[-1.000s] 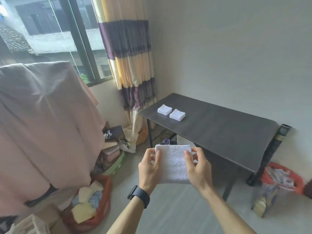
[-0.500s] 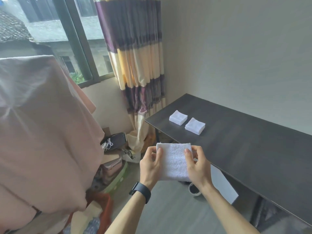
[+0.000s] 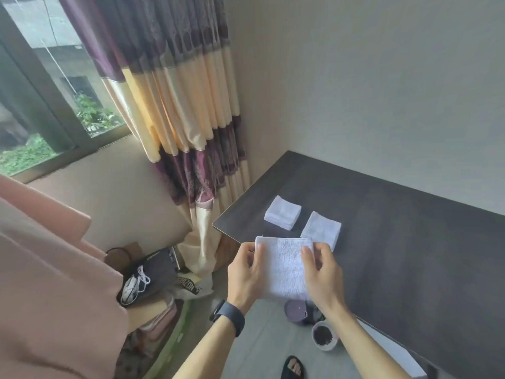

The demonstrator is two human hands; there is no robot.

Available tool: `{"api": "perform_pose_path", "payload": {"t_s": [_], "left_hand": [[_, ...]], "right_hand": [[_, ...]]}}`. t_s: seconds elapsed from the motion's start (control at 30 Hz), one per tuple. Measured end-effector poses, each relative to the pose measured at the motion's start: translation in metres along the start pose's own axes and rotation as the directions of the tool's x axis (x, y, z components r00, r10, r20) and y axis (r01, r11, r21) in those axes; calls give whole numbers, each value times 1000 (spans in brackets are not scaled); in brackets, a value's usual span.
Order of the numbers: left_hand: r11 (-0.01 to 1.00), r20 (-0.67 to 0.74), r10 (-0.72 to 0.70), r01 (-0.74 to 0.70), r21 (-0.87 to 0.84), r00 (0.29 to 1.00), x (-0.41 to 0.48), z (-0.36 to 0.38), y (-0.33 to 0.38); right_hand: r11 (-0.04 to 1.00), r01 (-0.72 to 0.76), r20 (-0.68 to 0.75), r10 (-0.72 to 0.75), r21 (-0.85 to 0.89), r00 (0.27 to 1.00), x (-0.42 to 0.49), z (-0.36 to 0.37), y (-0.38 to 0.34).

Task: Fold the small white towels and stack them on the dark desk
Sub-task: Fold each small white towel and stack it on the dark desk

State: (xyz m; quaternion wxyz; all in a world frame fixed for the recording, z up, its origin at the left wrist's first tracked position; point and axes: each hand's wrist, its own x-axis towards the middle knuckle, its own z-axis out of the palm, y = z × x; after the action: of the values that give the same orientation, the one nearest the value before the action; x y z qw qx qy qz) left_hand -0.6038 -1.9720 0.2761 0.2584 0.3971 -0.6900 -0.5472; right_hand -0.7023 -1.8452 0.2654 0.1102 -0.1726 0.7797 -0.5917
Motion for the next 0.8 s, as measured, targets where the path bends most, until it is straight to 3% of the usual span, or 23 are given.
{"api": "perform_pose_path", "payload": {"t_s": [0.27,0.5,0.8], "left_hand": [[990,35,-123,120,77,992,134,45,-12],[956,155,-228,191,221,961,228,81,-34],[918,366,-311,177,355,877,351,124,-75]], "right_hand": [[988,-150,42,152,-43,987,124,49,29],[941,-311,23,316,-137,948,198,82,66],[840,-502,-137,484,-204,864,283,135,108]]}}
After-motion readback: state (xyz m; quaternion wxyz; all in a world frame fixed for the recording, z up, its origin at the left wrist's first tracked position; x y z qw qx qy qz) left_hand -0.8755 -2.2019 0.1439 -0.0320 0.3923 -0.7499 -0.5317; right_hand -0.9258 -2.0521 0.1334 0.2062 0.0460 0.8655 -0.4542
